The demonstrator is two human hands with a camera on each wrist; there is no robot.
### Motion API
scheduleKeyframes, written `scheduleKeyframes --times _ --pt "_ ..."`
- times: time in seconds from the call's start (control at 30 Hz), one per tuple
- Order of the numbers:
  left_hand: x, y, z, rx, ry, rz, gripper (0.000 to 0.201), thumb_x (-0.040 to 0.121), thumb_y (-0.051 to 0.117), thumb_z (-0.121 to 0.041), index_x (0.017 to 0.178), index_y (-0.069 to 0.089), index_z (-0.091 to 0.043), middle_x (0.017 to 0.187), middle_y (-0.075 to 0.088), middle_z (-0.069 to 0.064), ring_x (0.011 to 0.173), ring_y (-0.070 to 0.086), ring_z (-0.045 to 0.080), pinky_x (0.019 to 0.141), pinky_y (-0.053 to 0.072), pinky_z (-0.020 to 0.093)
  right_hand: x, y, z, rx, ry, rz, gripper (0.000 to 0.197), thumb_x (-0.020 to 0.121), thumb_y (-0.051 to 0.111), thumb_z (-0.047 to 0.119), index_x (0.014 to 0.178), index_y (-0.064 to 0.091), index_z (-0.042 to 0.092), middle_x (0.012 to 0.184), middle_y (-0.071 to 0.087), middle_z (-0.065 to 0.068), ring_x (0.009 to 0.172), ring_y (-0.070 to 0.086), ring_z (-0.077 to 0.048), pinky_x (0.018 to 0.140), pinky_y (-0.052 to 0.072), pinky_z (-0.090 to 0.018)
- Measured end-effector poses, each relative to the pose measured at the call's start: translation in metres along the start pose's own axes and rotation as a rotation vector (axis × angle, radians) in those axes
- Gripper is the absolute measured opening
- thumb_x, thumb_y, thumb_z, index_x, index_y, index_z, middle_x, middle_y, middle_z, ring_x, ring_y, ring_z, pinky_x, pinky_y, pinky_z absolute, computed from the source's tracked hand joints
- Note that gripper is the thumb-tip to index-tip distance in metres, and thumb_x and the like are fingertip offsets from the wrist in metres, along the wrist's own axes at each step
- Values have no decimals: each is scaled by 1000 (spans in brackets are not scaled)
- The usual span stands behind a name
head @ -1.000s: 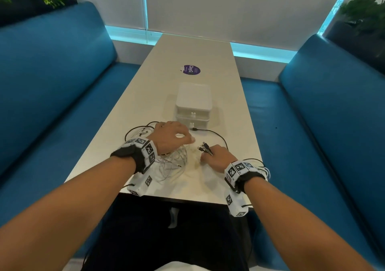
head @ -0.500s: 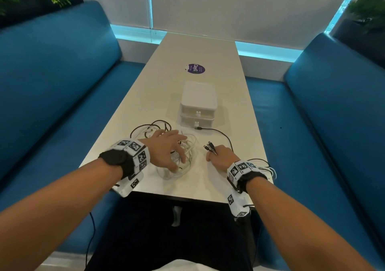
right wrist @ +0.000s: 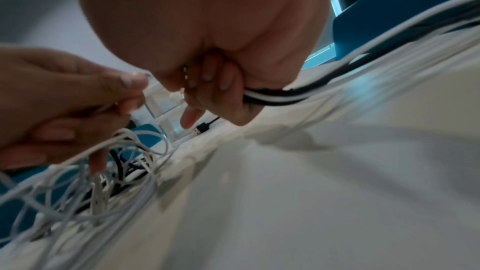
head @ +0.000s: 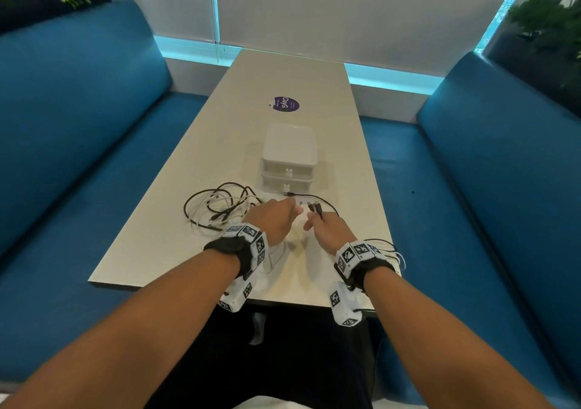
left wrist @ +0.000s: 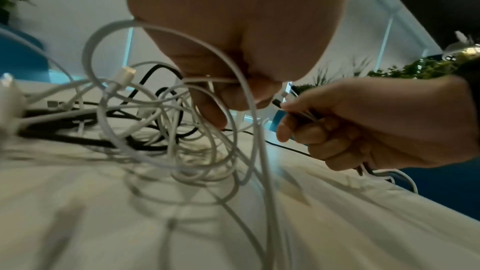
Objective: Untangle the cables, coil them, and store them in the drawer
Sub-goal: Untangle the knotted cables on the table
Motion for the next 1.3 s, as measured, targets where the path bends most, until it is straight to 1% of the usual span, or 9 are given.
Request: scheduleKeyframes --times 0.13,0.27,0.47,0.57,0.67,0.83,0.97,1.13,1.3 --pt "5 8 -6 26 -45 34 22 105 32 -33 101 48 -18 91 63 6 79 59 29 68 45 38 2 0 6 134 -59 -7 43 98 45 46 76 72 21 87 71 3 84 63 -18 75 45 -31" --pt "6 20 -10 -34 -47 90 25 102 32 -36 108 44 -16 86 56 4 81 59 30 73 50 42 6 1 6 174 -82 -49 48 97 53 45 54 47 24 56 49 8 56 45 -14 60 35 -31" --pt "7 30 -2 -51 -40 163 13 98 42 -24 105 51 -16 99 65 10 91 60 30 79 51 43 12 -3 2 163 -78 -97 24 93 60 33 80 72 16 82 70 -4 83 65 -25 78 49 -36" --pt "10 24 1 -81 -32 124 11 96 45 -17 93 55 -19 99 68 5 88 64 25 82 54 44 13 -5 5 203 -51 -126 29 93 59 38 81 74 17 85 71 -4 83 65 -23 78 48 -35" --pt "7 20 -4 -72 1 95 19 92 52 -11 110 49 -15 99 68 0 87 65 23 78 56 44 12 -3 11 198 -67 -122 41 92 56 47 73 70 13 73 69 -2 70 62 -21 71 47 -34" --pt "1 17 -12 134 46 -12 21 103 46 -33 110 49 -14 95 67 8 92 62 32 76 45 38 12 -6 10 51 -76 -105 35 97 54 40 77 65 14 77 66 -6 77 62 -26 74 48 -37" --pt "6 8 -11 370 90 -44 35 106 37 -38 98 64 -17 92 72 7 96 63 29 100 33 38 17 -18 1 167 1 -194 42 94 57 49 76 67 12 67 60 -3 69 57 -24 63 41 -33" --pt "9 6 -16 302 133 -85 37 106 34 -37 109 66 -19 90 73 9 82 63 32 67 37 35 17 -10 15 214 -14 -141 39 93 60 42 66 61 14 59 54 3 57 50 -15 60 39 -30" --pt "9 13 -9 343 151 -19 37 105 36 -39 97 68 -21 88 72 5 78 62 28 74 44 36 19 -3 13 -100 -47 -94 33 101 47 31 86 69 11 88 68 -9 85 62 -29 73 44 -33"
Point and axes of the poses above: each hand's wrist, its own x-axis towards the middle knuckle, its own y-axis out of the palm, z = x × y, the point moved 5 cm from there along x, towards the middle knuckle
